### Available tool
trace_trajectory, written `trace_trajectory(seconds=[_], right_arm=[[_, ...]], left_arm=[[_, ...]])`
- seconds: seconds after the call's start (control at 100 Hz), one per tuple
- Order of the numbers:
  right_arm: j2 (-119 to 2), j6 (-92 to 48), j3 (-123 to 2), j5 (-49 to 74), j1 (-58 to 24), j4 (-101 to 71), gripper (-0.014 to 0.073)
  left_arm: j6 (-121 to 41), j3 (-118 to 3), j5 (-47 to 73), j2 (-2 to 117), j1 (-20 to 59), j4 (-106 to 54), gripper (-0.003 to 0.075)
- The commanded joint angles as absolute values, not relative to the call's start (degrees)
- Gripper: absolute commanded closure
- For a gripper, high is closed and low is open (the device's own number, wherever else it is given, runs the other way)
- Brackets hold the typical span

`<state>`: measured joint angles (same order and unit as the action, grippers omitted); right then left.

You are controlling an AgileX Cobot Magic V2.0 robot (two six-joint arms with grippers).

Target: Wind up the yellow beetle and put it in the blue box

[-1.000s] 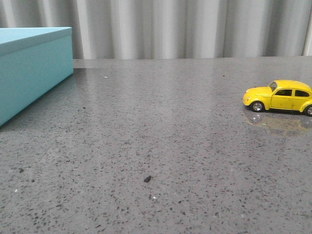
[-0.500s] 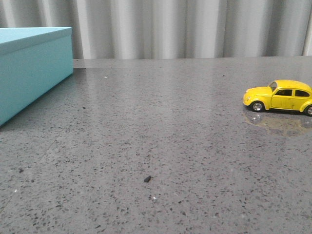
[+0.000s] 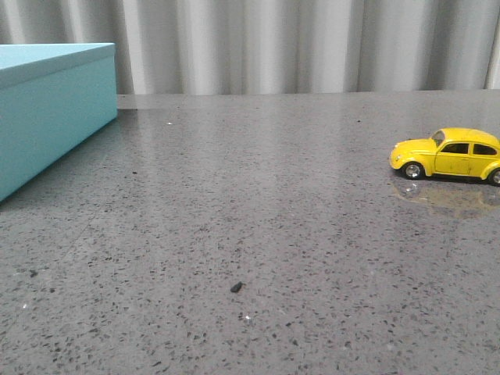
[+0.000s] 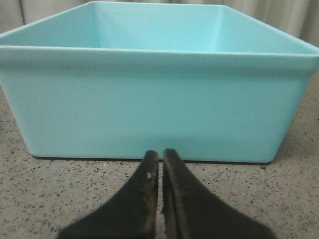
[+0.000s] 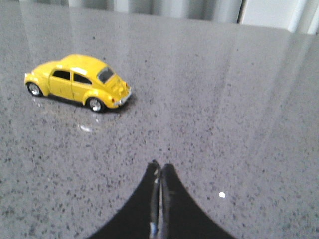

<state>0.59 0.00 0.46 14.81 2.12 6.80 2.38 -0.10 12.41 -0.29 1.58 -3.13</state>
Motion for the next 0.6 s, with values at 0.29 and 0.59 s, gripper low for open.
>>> trace_trajectory(seconds=[0.29,0.59], right_arm=[[1.67,0.37,1.69,7.45,2.39,2.28,0.0654],[1.67,0.0,1.69,7.43,2.39,0.0,0.0654]], left_arm=[[2.92,1.49,4.91,-1.98,1.44,-3.53,0.0741],[2.92,1.49,5.69,-1.98,1.44,-3.21,0.0741]])
